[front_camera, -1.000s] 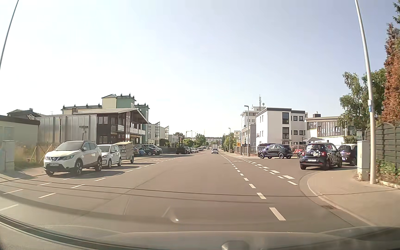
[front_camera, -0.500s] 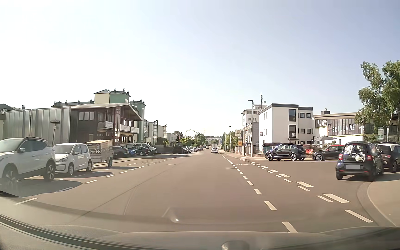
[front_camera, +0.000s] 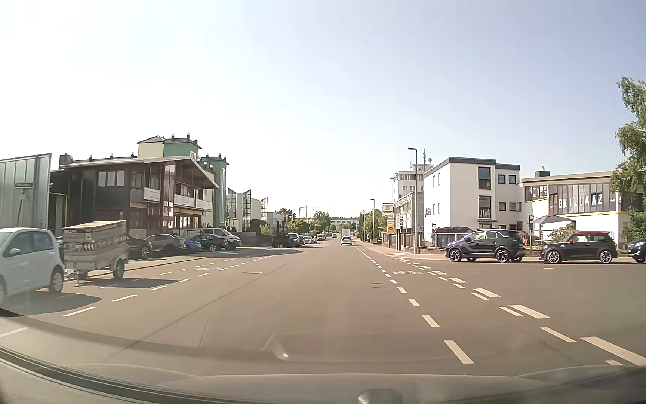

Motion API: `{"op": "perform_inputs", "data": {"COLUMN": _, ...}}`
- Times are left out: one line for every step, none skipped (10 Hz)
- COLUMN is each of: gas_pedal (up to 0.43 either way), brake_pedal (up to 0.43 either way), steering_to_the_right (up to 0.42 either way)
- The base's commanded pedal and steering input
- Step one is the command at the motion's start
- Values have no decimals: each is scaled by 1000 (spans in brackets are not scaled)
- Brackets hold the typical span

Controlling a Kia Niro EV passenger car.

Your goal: Follow the waypoints while adhering to traffic rules and regulations

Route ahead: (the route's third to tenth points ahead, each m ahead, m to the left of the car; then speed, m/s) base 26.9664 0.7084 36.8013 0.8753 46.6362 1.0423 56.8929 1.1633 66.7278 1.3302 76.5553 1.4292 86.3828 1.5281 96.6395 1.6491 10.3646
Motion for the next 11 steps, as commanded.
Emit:
{"op": "perform_inputs", "data": {"gas_pedal": 87, "brake_pedal": 18, "steering_to_the_right": 2}}
{"op": "perform_inputs", "data": {"gas_pedal": 39, "brake_pedal": 24, "steering_to_the_right": 2}}
{"op": "perform_inputs", "data": {"gas_pedal": 0, "brake_pedal": 24, "steering_to_the_right": 2}}
{"op": "perform_inputs", "data": {"gas_pedal": 0, "brake_pedal": 24, "steering_to_the_right": 2}}
{"op": "perform_inputs", "data": {"gas_pedal": 0, "brake_pedal": 24, "steering_to_the_right": 2}}
{"op": "perform_inputs", "data": {"gas_pedal": 0, "brake_pedal": 24, "steering_to_the_right": 2}}
{"op": "perform_inputs", "data": {"gas_pedal": 0, "brake_pedal": 18, "steering_to_the_right": 1}}
{"op": "perform_inputs", "data": {"gas_pedal": 0, "brake_pedal": 24, "steering_to_the_right": 2}}
{"op": "perform_inputs", "data": {"gas_pedal": 0, "brake_pedal": 24, "steering_to_the_right": 2}}
{"op": "perform_inputs", "data": {"gas_pedal": 0, "brake_pedal": 24, "steering_to_the_right": 3}}
{"op": "perform_inputs", "data": {"gas_pedal": 0, "brake_pedal": 24, "steering_to_the_right": 3}}
